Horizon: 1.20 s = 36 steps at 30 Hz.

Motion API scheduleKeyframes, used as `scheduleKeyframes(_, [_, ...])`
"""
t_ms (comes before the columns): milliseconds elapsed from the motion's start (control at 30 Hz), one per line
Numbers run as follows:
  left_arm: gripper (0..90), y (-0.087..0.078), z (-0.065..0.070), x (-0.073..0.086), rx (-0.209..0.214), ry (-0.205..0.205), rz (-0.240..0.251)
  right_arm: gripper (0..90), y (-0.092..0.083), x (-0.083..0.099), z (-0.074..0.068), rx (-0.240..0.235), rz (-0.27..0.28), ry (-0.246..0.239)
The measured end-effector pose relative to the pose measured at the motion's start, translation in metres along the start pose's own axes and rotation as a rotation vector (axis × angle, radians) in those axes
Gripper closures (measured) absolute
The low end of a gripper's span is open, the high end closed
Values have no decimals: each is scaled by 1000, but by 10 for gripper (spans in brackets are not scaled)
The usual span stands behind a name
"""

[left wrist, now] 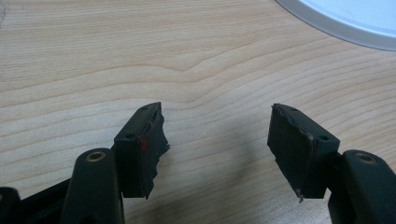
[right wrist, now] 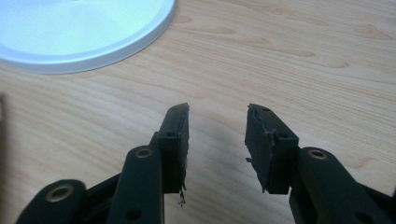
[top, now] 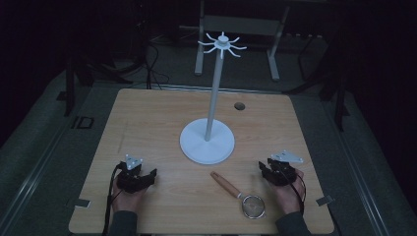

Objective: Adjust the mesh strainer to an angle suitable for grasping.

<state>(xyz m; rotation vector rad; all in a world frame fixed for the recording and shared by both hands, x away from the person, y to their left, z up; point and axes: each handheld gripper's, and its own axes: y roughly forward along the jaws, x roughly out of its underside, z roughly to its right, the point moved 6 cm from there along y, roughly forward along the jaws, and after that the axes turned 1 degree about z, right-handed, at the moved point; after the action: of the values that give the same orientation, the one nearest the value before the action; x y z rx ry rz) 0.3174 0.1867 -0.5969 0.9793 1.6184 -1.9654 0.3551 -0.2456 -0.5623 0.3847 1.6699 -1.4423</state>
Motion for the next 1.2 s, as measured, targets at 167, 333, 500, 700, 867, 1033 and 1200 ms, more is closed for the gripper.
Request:
scheduleKeyframes(167, [363,0,0,0,-2,4,0,662,-6,-5,-11,-44,-12,-32])
scheduleKeyframes(333, [363,0,0,0,-2,4,0,695,-13,-13,-22,-110,-20,-54])
scheduleKeyframes(500, [363,-1,0,0,-4,2,1,748,-14,-16,-32,-134,-33,-114])
scheduleKeyframes(700, [363,-1,0,0,-4,2,1,774,-17,-17,-40,-137,-87,-181])
scheduleKeyframes(867, [363,-1,0,0,-3,2,0,747,-19,-21,-47,-140,-122,-218])
scheduleKeyframes(1033, [363,0,0,1,-3,2,-1,719,-19,-23,-54,-157,-151,-245])
scheduleKeyframes(1200, [363,-1,0,1,-3,2,-1,709,-17,-25,-62,-183,-173,-270])
